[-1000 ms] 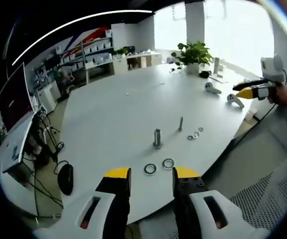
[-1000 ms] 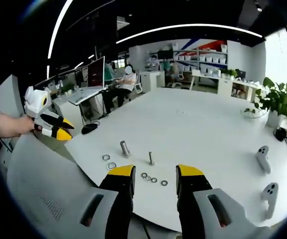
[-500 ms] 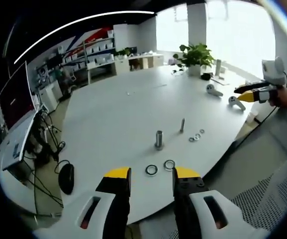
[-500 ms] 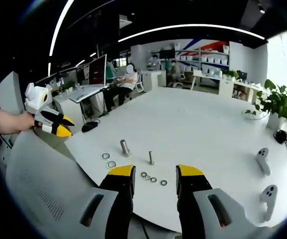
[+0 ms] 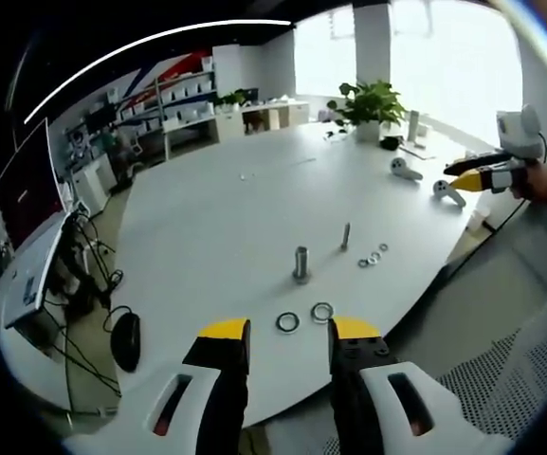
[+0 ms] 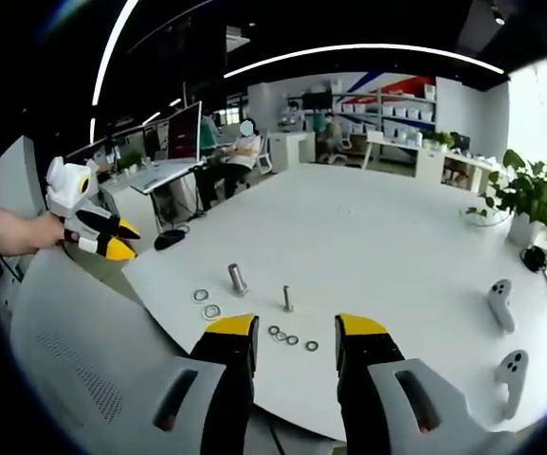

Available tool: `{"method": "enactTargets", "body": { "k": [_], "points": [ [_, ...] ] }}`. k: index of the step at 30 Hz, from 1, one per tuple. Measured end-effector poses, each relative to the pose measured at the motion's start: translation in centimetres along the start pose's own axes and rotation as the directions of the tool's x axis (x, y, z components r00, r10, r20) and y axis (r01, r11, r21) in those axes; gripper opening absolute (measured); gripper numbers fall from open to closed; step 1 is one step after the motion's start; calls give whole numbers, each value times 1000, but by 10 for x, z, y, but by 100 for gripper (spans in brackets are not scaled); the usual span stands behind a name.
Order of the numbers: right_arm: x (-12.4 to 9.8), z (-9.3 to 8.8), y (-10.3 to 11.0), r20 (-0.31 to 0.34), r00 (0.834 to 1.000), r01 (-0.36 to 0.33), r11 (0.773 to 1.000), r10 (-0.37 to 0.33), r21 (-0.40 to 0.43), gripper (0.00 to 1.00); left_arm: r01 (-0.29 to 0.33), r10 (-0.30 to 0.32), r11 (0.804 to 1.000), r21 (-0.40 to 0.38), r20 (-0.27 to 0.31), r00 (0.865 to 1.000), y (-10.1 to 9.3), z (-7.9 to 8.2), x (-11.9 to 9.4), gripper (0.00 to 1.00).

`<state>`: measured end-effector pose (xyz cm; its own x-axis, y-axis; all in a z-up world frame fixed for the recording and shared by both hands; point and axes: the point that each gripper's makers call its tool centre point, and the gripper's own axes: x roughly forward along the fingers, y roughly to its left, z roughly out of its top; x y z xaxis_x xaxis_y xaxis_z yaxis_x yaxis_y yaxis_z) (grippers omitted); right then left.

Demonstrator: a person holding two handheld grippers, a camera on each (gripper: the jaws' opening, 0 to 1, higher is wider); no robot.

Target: Place the washer onto the threaded stud by aligning its center hole with the stud, sliding it down to the base, and recovering from edge contact or off-axis alignment until the washer reaches the visible bottom stop.

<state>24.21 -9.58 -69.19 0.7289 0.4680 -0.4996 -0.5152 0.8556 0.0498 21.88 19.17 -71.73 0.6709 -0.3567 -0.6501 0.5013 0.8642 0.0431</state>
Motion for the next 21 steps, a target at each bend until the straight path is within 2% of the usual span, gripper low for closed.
{"method": "enactTargets", "body": {
  "k": [2,21],
  "points": [
    [1,2,2,9,1000,-10,1000,10,-17,34,2,-2,1000,-6,-2,1000,0,-1,0,31],
    [-1,0,0,2,1000,-1,1000,1,4,34,-9,9,1000,-27,-10,1000,3,-4,-2,31]
  ]
}}
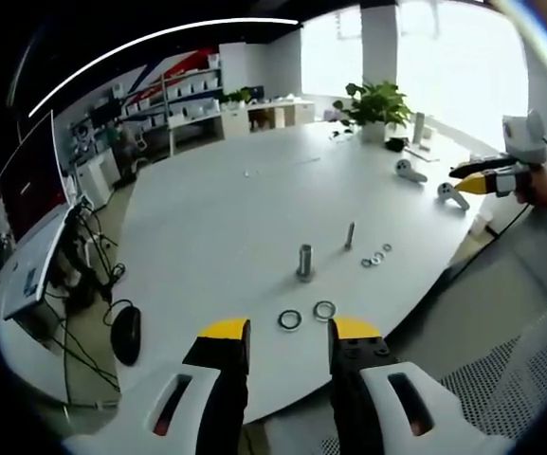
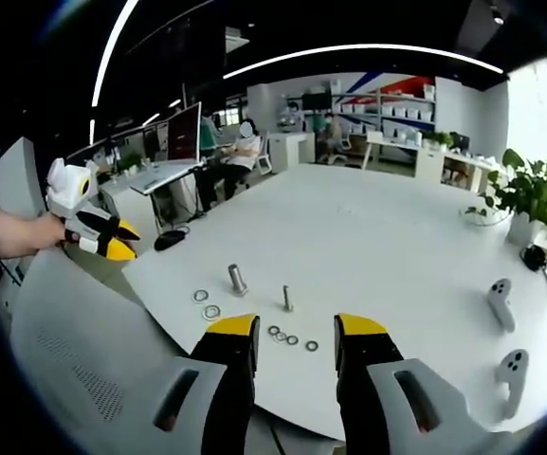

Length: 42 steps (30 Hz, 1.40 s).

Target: Place the washer onto the threaded stud by aligning its center hole with the stud, sliding it down to the base, and recovering from edge contact or off-axis alignment until the washer reaches the visible bottom stop.

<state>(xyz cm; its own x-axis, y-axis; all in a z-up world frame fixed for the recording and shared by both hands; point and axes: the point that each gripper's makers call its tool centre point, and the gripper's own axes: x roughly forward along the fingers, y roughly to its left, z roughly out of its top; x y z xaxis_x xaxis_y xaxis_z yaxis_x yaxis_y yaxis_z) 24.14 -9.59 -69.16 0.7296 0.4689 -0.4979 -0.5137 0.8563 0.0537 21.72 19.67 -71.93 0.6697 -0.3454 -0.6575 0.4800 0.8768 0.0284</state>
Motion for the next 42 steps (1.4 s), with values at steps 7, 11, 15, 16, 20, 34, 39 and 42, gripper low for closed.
{"method": "enactTargets", "body": {
  "k": [7,11,15,16,20,34,39,42],
  "points": [
    [0,1,1,5,1000,-8,1000,8,7,34,-9,9,1000,-2,-13,1000,1,-2,1,31],
    [0,1,2,7,1000,-16,1000,16,11,33,-9,10,1000,1,-27,1000,1,-4,2,31],
    [0,1,2,9,1000,-19,1000,19,17,33,-13,13,1000,18,-45,999,0,-7,3,31],
    [0,2,2,10,1000,-20,1000,20,21,33,-14,14,1000,16,-46,999,0,-7,3,31],
    [-1,1,2,11,1000,-18,999,17,28,33,-13,14,1000,10,-61,998,1,-11,4,31],
    [1,-2,3,-4,1000,-28,999,28,28,33,-30,32,999,23,-82,996,1,-14,3,31],
    [0,-2,2,-5,1000,-23,999,24,41,33,-44,46,999,20,-112,993,2,-17,3,30],
    [0,-2,3,-5,1000,-29,999,29,37,33,-64,66,997,31,-81,994,6,-11,1,31]
  ]
}}
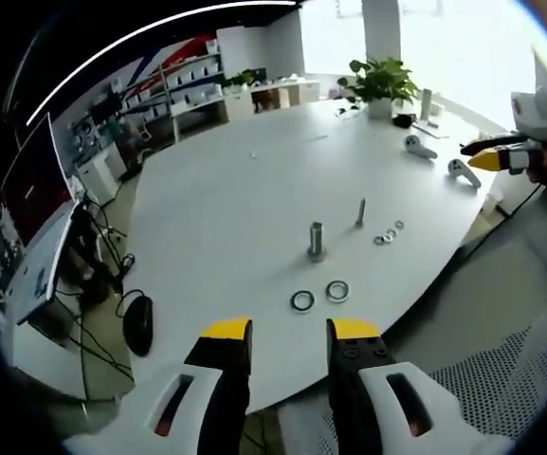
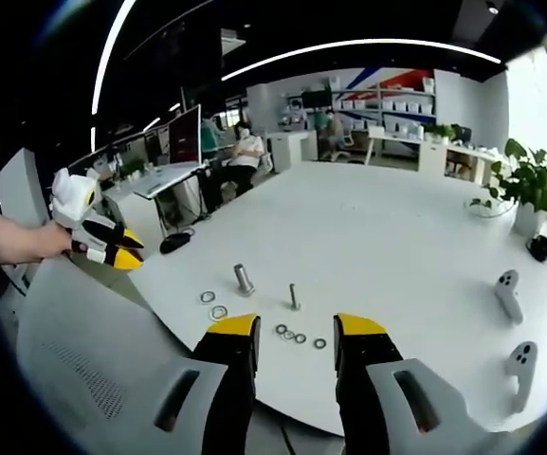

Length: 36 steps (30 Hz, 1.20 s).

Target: Place the washer onto the threaded stud by aligning its center hole with the stud, sliding it down to the base, and recovering from edge contact or off-axis alignment until the washer reaches the visible bottom stop.

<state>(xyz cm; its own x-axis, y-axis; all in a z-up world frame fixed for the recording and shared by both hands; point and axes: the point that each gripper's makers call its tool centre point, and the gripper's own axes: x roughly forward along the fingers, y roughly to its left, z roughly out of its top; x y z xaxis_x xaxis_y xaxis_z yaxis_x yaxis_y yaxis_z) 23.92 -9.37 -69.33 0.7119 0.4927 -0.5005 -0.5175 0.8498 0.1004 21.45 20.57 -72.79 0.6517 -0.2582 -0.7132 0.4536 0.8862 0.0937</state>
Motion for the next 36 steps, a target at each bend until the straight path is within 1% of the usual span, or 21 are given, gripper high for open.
{"method": "enactTargets", "body": {
  "k": [1,3,6,8,17,20,24,25,28,33,36],
  "points": [
    [0,0,-1,3,1000,1,1000,-1,2,33,11,-11,1000,-14,-16,1000,-2,-3,2,32],
    [-1,1,-2,7,1000,5,1000,-5,13,33,21,-21,1000,-1,-49,999,-3,-9,4,33],
    [0,-1,-2,-2,1000,0,1000,0,22,33,29,-28,999,18,-47,999,-7,-7,5,34],
    [0,-2,-1,-4,1000,-1,1000,1,24,34,44,-42,999,27,-67,997,-9,-10,7,35],
    [0,0,-3,4,1000,2,999,-2,39,34,77,-72,996,37,-106,992,-13,-14,11,36],
    [0,-2,-2,-1,1000,-2,999,2,44,34,91,-86,995,35,-137,987,-15,-18,12,34],
    [0,-3,-2,-6,1000,-1,999,2,44,34,85,-81,996,29,-123,989,-14,-15,11,34],
    [1,-3,-2,-7,1000,-3,999,3,46,34,87,-83,996,27,-125,989,-14,-16,12,34],
    [0,-2,-2,-3,1000,-4,999,4,46,34,107,-103,994,19,-158,982,-17,-21,15,35],
    [0,-2,-3,-3,1000,-3,999,3,50,34,113,-105,993,40,-157,982,-15,-13,20,35],
    [2,-4,-1,-14,1000,-10,999,10,40,34,125,-115,991,44,-170,979,-14,-12,26,36]
  ]
}}
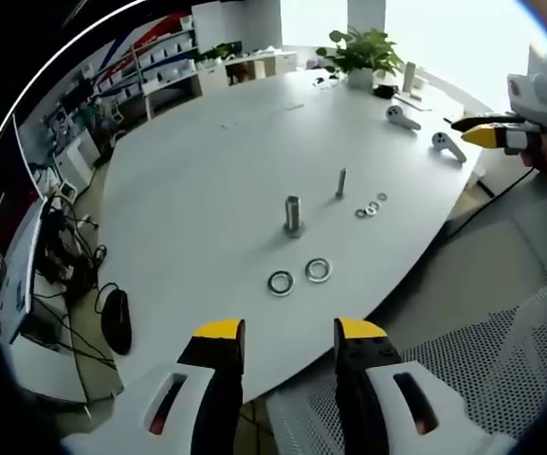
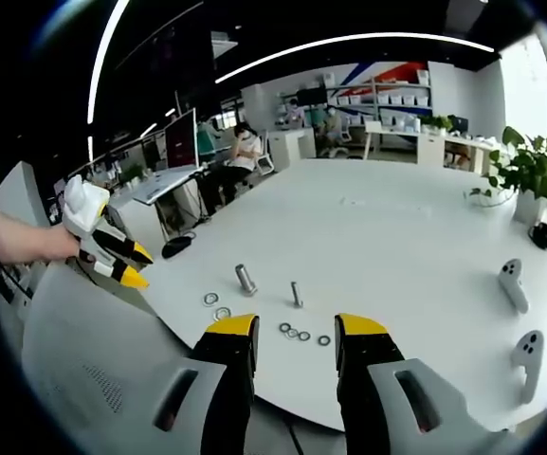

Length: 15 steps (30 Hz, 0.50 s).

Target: Place the washer onto the threaded stud by aligning its center hole with the stud, sliding it down to the base, and recovering from edge contact or off-axis alignment until the washer reaches the visible bottom stop.

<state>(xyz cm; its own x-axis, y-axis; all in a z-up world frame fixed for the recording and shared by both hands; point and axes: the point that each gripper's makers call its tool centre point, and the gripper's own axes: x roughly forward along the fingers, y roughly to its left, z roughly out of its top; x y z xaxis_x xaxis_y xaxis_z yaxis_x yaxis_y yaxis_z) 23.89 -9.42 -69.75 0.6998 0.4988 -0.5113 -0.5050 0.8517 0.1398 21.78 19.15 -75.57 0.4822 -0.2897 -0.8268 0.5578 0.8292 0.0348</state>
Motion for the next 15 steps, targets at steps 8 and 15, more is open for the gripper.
{"method": "enactTargets", "body": {
  "k": [8,15],
  "points": [
    [1,-3,2,-15,1000,-7,1000,7,-7,34,25,-24,1000,12,-22,999,3,10,20,37],
    [1,-4,1,-19,1000,-7,1000,7,-3,34,57,-53,997,56,-75,996,1,14,44,37]
  ]
}}
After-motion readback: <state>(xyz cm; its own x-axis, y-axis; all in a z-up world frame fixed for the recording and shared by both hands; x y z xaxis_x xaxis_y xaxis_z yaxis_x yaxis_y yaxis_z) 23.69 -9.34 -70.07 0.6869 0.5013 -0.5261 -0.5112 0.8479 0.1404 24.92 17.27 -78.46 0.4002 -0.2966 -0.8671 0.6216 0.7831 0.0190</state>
